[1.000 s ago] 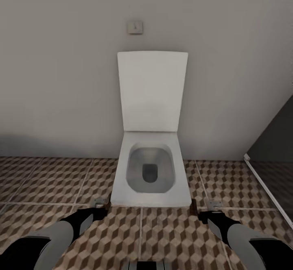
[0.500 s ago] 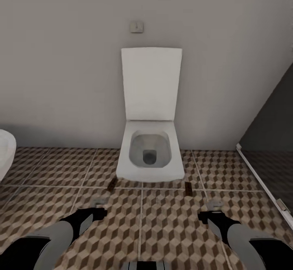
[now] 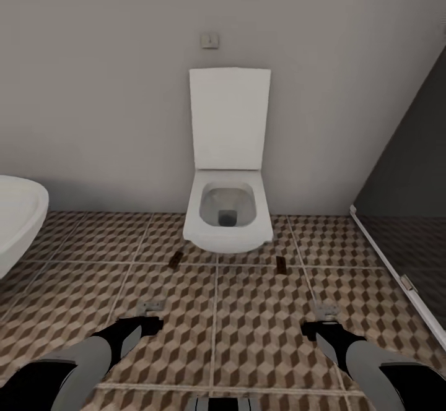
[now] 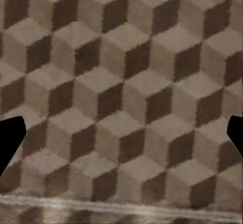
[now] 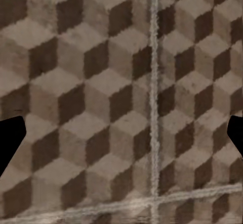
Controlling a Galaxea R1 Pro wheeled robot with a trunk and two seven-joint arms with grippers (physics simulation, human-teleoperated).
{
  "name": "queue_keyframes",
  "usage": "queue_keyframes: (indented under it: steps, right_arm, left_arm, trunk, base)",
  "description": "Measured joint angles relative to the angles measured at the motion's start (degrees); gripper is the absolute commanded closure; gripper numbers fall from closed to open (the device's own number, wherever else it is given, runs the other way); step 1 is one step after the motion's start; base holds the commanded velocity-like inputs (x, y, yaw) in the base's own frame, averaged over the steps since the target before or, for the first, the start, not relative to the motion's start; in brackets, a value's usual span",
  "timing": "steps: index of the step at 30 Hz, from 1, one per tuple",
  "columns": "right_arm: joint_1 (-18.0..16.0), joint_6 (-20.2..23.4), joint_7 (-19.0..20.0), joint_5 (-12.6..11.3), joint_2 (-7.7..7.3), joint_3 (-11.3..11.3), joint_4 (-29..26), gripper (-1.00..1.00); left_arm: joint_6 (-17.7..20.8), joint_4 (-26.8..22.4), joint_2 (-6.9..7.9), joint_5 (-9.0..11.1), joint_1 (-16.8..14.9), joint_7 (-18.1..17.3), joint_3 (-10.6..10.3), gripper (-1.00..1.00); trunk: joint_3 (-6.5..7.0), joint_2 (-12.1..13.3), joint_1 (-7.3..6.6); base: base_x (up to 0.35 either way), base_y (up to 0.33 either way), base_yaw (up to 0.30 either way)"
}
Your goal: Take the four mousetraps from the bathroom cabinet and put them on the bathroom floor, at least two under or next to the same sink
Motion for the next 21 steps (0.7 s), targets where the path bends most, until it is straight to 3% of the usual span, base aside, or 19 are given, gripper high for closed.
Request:
queue_keyframes:
  steps: [14, 21]
  right_arm:
    - [0.0, 0.07, -0.07, 0.0, 0.02, 0.03, 0.0, -1.0]
    - [0.0, 0.09, -0.37, 0.0, 0.02, 0.07, 0.0, -1.0]
  left_arm:
    - [-0.06, 0.01, 0.07, 0.02, 0.0, 0.0, 0.0, -1.0]
    - [-1.39, 0.11, 0.09, 0.06, 0.0, -0.03, 0.0, -1.0]
  trunk:
    - [0.0, 0.0, 0.0]
    - [0.0, 0.0, -0.03]
  base:
    - [-0.339, 0.009, 0.0]
    - [-0.166, 0.048, 0.0]
